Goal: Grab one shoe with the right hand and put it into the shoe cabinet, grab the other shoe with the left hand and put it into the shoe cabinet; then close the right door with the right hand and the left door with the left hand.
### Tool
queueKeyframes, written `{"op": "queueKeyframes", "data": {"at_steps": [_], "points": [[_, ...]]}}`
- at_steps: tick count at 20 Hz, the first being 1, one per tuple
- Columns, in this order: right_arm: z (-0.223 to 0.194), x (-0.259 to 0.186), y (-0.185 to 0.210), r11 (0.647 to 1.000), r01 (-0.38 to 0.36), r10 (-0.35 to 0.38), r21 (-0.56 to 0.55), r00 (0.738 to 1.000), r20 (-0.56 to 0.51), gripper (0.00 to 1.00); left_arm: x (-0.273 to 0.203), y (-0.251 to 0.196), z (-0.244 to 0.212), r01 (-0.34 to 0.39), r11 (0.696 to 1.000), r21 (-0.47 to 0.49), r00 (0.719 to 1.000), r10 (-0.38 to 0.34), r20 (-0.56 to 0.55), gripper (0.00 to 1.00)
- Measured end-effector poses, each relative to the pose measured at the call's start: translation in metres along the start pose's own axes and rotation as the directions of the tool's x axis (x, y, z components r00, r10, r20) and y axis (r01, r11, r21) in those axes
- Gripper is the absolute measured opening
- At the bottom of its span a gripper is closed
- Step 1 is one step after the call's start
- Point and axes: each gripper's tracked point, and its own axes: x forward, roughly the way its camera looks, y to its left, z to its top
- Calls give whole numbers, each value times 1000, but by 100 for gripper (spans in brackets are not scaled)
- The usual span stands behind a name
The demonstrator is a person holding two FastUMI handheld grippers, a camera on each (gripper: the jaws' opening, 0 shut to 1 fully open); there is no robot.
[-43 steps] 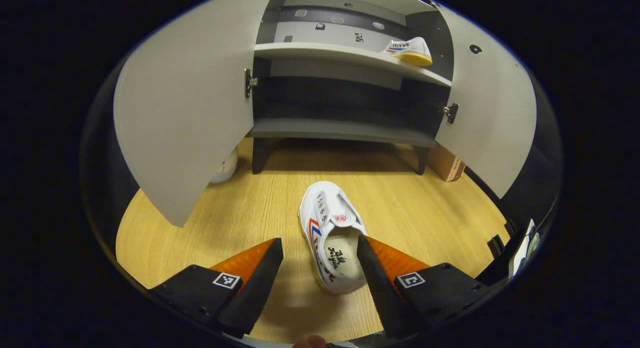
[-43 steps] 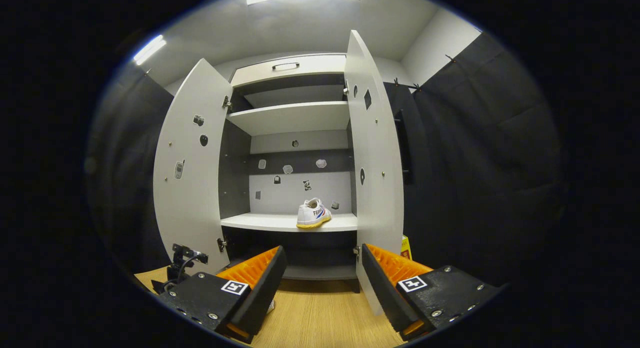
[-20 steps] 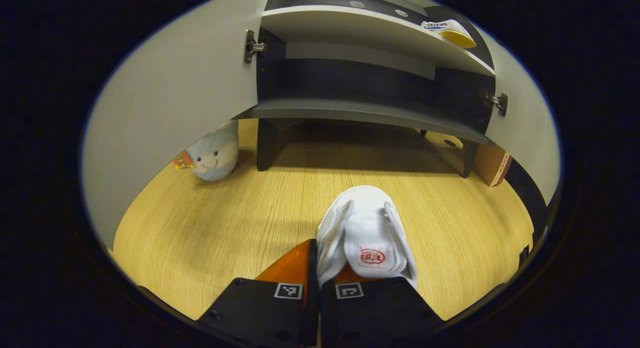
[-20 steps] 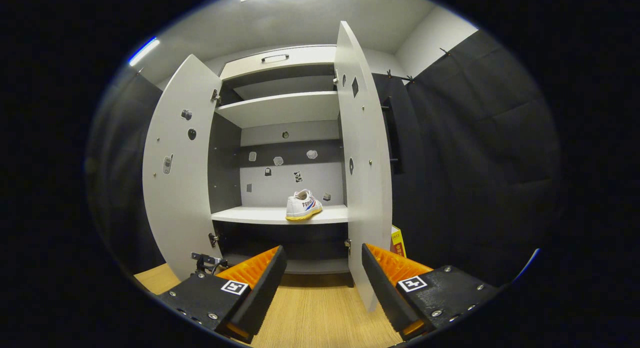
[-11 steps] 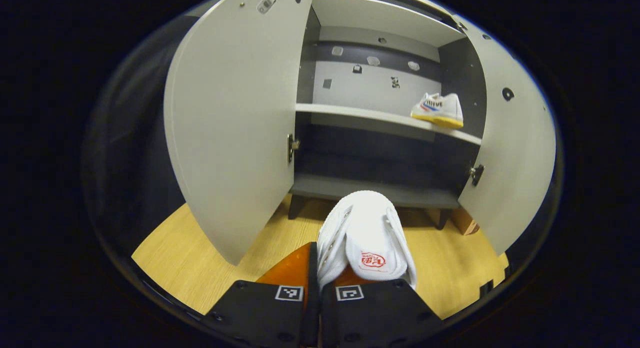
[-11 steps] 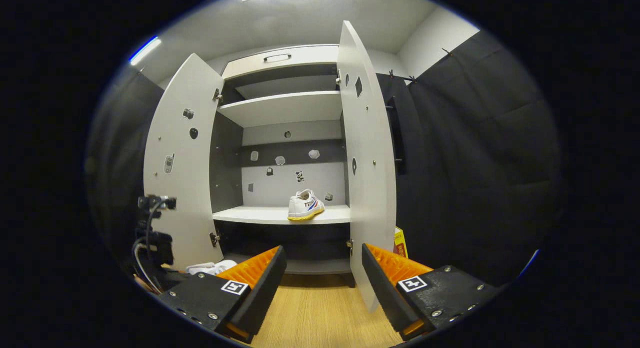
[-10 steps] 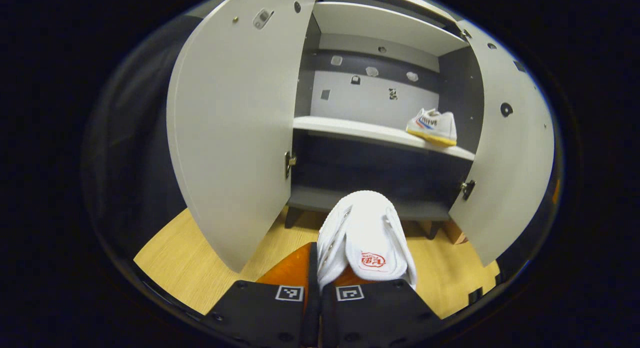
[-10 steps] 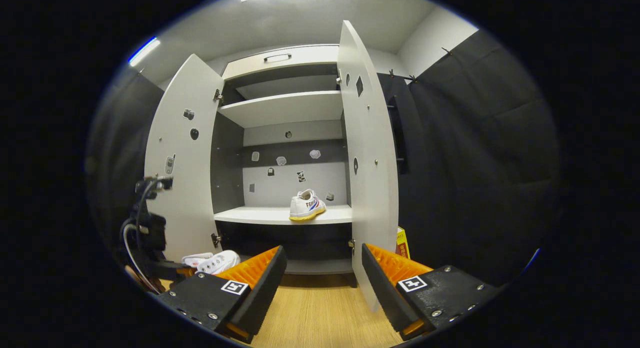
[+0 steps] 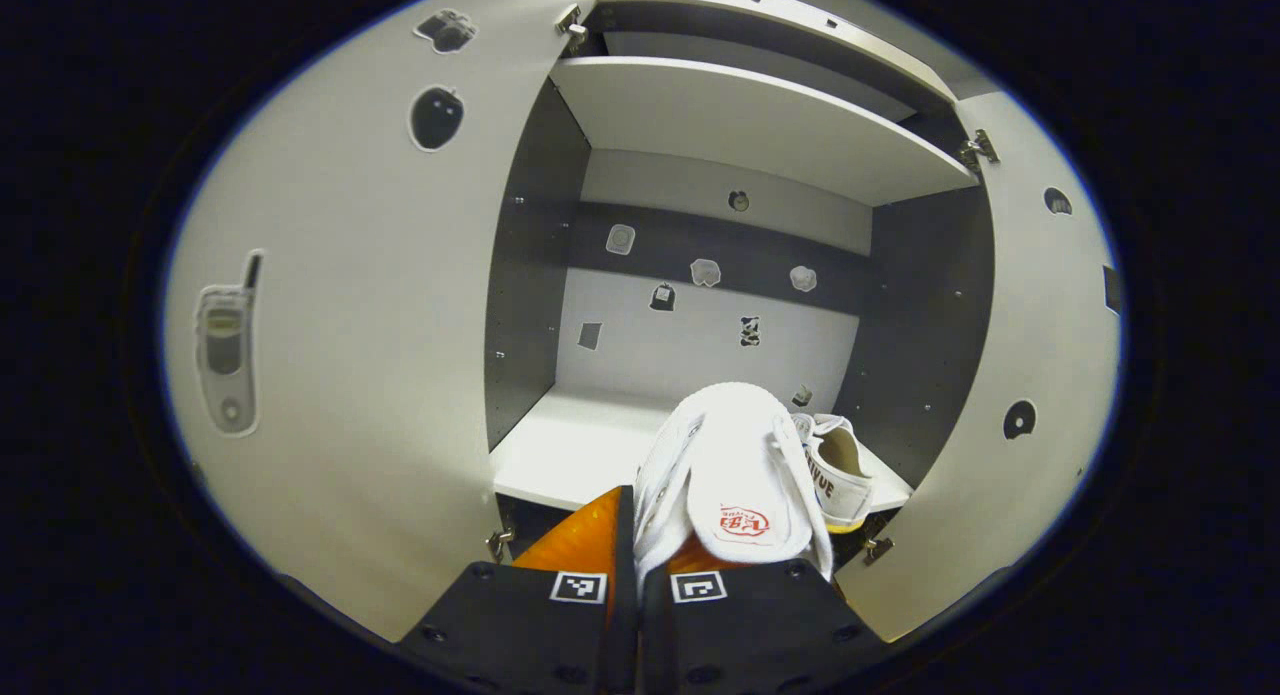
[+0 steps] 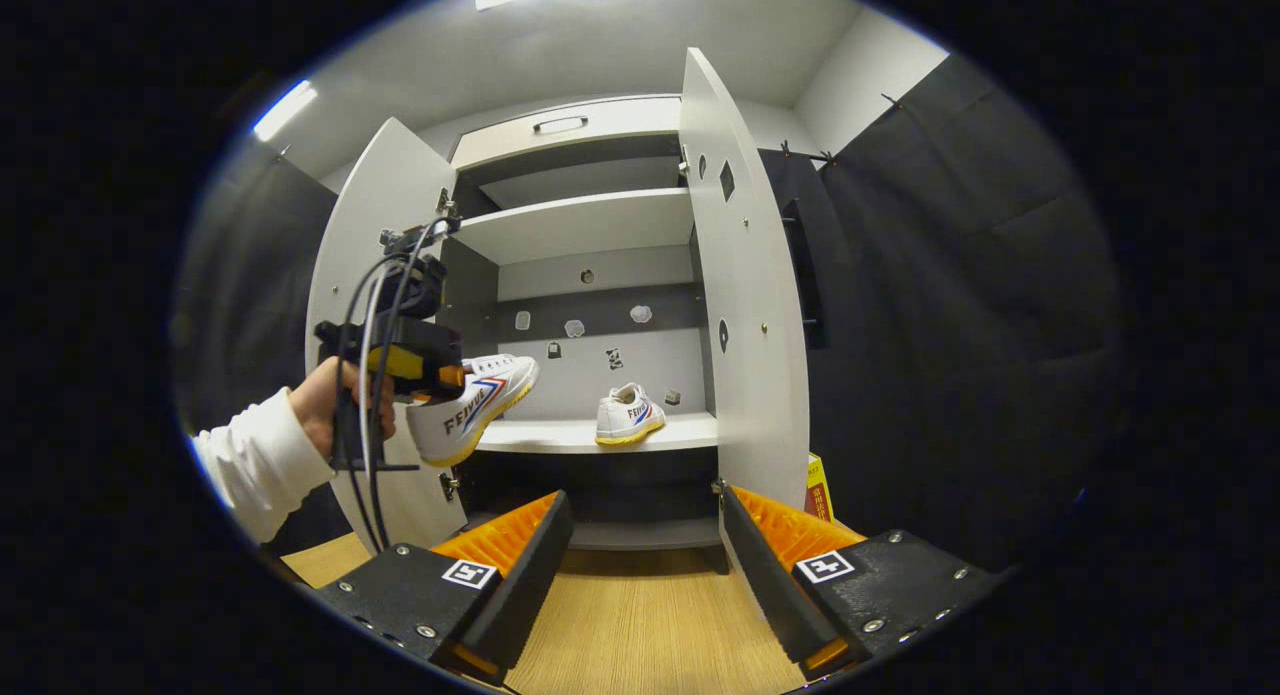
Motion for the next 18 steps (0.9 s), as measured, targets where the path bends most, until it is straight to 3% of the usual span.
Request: {"op": "queueKeyframes", "data": {"at_steps": [6, 9, 17, 18], "points": [[4, -6, -18, 998, 59, -59, 12, 998, 12, 93, 107, -5, -17, -44, 999, 19, 986, 47, -159, 9], [3, -9, -25, 995, 102, -102, 14, 995, -2, 93, 143, 1, -30, -98, 994, 56, 969, 108, -222, 10], [-6, -11, -34, 989, 138, -136, 47, 990, -31, 92, 163, 0, -39, -124, 990, 70, 952, 139, -273, 12], [-6, -11, -33, 990, 136, -134, 48, 991, -26, 92, 164, 2, -38, -131, 989, 66, 954, 144, -263, 22]]}}
